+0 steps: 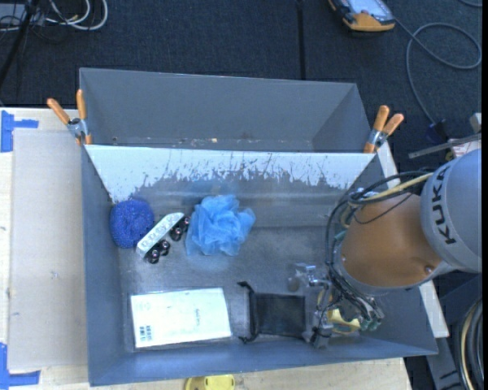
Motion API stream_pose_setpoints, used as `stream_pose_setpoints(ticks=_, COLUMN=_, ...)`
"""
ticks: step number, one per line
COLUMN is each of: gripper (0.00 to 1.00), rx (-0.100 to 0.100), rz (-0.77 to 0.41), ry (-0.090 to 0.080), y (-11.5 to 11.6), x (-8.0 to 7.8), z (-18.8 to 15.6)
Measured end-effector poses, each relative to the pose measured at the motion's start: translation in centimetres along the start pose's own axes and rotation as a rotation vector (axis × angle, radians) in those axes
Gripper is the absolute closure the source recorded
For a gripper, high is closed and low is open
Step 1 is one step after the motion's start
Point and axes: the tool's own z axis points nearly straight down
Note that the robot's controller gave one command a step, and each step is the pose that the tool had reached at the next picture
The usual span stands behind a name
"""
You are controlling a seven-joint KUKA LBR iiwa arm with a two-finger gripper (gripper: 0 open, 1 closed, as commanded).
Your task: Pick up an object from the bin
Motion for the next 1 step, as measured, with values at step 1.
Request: stream_pose_setpoints(ticks=1, gripper=1.00, rx=-0.002, rz=0.002, ry=0.020, y=0.05, x=0.55, z=0.23)
